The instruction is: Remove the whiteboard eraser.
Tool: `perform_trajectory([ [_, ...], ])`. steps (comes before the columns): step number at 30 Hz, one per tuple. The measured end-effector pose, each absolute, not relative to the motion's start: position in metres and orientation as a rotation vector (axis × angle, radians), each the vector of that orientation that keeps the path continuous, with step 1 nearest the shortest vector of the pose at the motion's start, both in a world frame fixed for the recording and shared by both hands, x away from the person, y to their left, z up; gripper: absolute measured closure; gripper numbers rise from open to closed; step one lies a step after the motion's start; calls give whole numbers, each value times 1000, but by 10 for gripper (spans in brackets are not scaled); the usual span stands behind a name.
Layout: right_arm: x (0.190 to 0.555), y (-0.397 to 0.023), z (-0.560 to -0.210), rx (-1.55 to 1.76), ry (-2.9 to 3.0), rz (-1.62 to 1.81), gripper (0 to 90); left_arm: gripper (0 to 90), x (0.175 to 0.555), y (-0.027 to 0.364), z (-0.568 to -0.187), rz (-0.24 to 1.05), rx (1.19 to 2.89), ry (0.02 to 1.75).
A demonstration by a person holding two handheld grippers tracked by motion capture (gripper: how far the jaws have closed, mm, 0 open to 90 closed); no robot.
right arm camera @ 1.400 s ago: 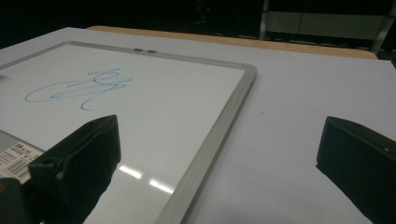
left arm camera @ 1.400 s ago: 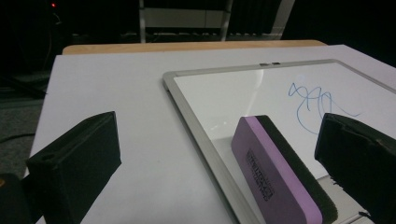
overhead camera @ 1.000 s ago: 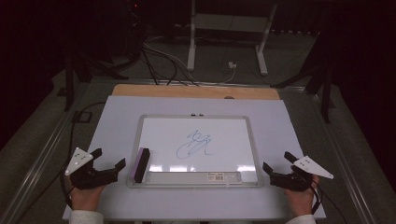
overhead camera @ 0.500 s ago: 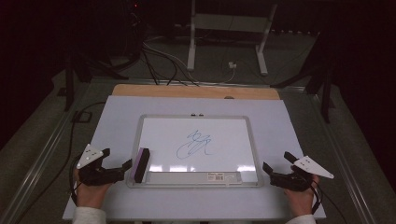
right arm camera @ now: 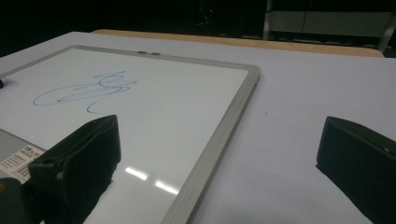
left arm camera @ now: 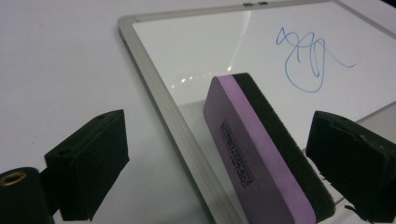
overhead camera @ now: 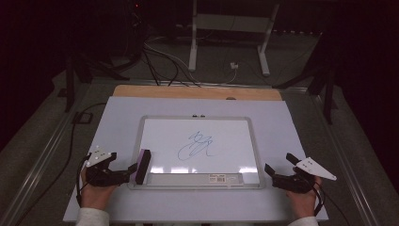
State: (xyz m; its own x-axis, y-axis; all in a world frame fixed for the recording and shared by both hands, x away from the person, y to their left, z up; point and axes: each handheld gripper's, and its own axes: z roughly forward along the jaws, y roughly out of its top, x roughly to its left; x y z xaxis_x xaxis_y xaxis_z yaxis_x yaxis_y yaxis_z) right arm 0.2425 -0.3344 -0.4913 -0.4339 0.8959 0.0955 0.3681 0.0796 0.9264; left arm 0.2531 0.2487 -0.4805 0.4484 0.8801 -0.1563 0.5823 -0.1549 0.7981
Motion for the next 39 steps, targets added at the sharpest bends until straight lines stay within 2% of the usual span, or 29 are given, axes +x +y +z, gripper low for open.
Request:
perform_trajectory([
  [13,243,-334,-491,1243,1851,1345,2,155,255,245,-489,373,1883,1267],
  [30,243,-334,-491,1243,1852,1347,2,149,257,243,-486,383,1890,1308],
  [34,243,-334,-491,1242,1854,1347,2,176,257,242,-488,347,1883,1311],
  [39,243,-332,-492,1239,1860,1346,2,259,256,239,-487,325,1891,1296],
])
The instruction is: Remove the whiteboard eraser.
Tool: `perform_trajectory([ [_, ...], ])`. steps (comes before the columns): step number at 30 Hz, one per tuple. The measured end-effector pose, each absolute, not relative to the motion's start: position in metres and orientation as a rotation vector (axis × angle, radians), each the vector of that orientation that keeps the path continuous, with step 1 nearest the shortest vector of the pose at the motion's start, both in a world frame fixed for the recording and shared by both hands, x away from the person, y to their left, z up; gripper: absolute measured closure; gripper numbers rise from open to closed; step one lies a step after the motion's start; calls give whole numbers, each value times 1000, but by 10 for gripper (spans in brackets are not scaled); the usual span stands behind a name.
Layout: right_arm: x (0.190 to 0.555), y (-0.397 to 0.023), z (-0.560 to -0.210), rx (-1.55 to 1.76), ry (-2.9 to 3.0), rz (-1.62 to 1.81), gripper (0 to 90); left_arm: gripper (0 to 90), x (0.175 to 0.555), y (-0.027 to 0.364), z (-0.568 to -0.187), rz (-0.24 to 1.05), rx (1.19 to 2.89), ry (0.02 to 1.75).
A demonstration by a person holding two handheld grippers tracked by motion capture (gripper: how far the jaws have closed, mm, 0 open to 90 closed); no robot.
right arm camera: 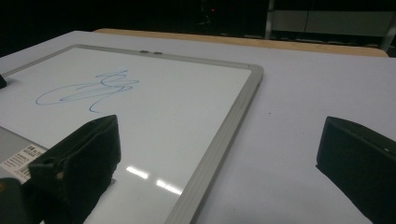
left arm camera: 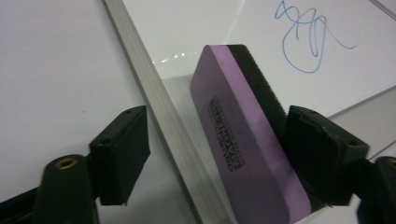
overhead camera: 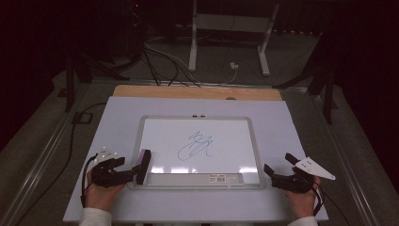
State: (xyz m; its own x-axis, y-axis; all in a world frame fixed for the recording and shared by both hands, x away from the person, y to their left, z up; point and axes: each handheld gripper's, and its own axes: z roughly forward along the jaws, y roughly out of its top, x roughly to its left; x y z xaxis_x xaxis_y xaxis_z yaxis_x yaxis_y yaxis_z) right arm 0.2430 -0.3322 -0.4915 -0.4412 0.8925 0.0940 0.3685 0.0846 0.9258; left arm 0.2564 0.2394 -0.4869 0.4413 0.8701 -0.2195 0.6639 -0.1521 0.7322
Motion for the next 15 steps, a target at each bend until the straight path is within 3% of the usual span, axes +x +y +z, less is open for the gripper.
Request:
perform_trajectory([
  [4,243,-332,-492,1238,1860,1347,2,339,256,239,-487,287,1874,1295],
  [15,243,-333,-491,1239,1855,1351,2,399,262,210,-493,199,1935,1249],
])
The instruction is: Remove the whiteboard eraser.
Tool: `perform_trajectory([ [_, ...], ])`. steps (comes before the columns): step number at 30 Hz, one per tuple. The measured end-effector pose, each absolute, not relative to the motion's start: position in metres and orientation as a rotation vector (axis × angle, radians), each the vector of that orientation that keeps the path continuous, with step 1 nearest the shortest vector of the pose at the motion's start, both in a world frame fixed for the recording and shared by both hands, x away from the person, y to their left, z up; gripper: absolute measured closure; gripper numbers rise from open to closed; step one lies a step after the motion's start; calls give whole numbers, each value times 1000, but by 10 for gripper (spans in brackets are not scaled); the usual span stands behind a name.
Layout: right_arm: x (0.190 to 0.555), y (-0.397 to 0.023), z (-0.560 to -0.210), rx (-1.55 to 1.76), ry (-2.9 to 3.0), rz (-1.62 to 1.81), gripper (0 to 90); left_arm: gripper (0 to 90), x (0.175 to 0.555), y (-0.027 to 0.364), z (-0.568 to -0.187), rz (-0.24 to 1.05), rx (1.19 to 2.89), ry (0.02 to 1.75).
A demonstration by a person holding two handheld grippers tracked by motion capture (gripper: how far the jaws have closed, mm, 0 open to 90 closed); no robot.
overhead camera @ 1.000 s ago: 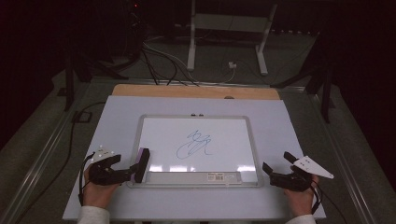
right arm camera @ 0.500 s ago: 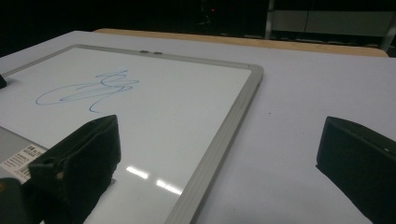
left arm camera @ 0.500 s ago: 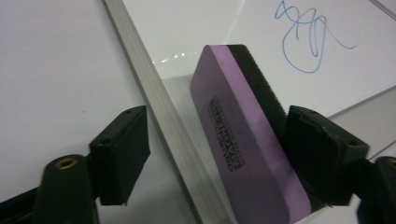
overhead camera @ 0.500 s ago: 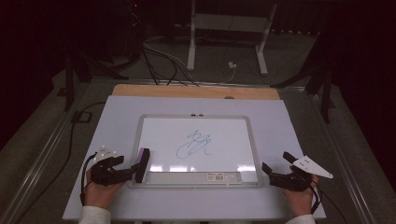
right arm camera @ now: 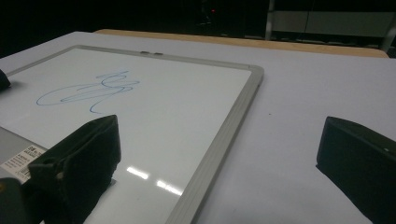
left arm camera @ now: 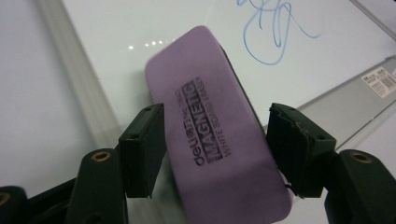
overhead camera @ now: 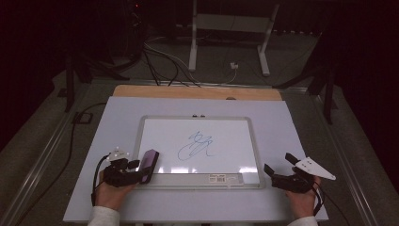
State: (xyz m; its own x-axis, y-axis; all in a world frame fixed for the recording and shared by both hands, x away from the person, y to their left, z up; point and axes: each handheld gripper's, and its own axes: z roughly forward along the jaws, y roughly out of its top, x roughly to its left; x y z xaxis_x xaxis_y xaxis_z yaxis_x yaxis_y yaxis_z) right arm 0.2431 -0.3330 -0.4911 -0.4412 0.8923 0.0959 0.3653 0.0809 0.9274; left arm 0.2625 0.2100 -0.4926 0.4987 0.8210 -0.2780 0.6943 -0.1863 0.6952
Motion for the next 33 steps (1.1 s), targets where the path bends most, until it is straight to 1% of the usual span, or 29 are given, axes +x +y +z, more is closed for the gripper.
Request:
perform_trajectory([
  [7,243,-333,-491,1238,1854,1354,2,395,262,212,-494,192,1914,1271],
  [9,243,-333,-491,1236,1856,1354,2,351,262,210,-496,206,1943,1283],
  [11,243,-332,-491,1238,1857,1355,2,340,262,209,-499,196,1949,1292],
  [12,243,-333,-491,1237,1857,1354,2,345,262,209,-500,197,1952,1296],
  [14,243,-333,-491,1239,1857,1354,2,398,263,211,-501,187,1954,1302],
  [16,243,-333,-491,1240,1858,1354,2,412,263,213,-501,186,1953,1311],
  [23,243,-333,-491,1238,1857,1355,2,416,263,216,-496,209,1944,1309],
  [33,243,-333,-491,1240,1854,1355,2,416,264,218,-485,279,1916,1276],
])
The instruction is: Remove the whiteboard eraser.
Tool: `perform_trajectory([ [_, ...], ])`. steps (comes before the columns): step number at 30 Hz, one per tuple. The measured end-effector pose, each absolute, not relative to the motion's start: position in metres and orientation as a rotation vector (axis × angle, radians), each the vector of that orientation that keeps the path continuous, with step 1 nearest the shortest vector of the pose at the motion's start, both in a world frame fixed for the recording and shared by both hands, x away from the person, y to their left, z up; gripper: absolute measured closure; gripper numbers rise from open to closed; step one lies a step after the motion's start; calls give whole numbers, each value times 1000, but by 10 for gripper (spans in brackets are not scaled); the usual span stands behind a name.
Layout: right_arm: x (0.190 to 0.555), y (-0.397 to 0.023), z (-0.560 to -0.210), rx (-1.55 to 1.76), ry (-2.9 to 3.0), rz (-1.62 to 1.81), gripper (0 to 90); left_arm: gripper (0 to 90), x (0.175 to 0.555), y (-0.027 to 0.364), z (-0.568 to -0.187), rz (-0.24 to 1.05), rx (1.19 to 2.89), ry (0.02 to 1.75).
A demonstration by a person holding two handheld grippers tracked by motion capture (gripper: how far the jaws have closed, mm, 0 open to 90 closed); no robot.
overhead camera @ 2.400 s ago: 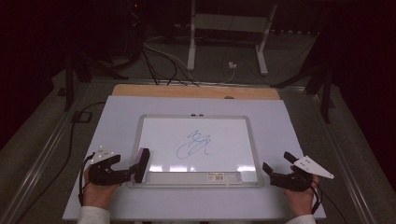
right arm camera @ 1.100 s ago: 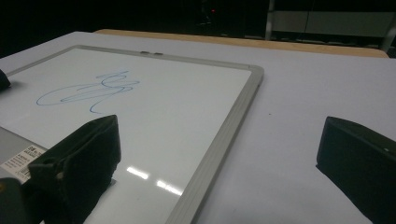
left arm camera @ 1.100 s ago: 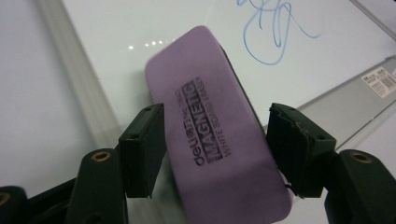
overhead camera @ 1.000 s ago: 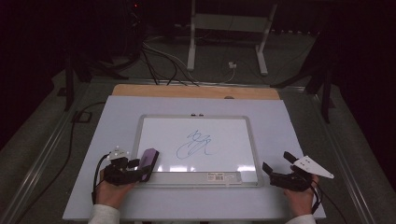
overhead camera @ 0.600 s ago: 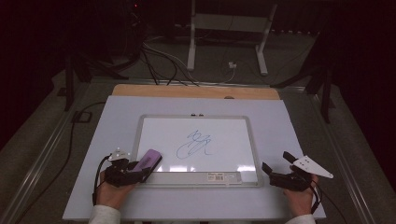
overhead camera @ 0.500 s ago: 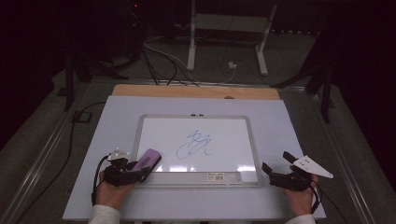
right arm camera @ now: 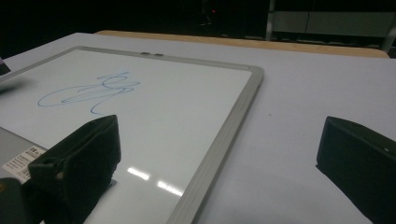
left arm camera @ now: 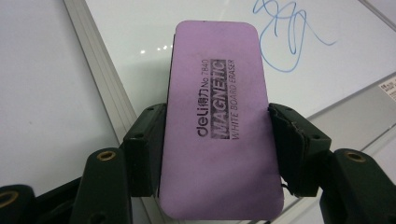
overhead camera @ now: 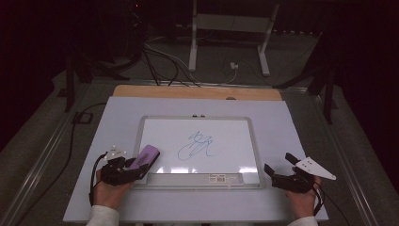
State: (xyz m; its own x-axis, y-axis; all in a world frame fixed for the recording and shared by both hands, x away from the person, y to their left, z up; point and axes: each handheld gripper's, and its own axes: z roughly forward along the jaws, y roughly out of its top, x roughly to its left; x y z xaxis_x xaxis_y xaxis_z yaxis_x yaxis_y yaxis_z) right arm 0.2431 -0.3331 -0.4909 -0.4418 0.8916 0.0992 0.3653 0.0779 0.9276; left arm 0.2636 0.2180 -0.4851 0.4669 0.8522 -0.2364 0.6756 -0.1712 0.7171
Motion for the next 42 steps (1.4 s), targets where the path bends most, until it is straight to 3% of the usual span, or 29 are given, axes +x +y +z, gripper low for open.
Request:
perform_trajectory([
  [42,243,-337,-491,1247,1833,1361,2,416,286,201,-464,429,1884,1148],
])
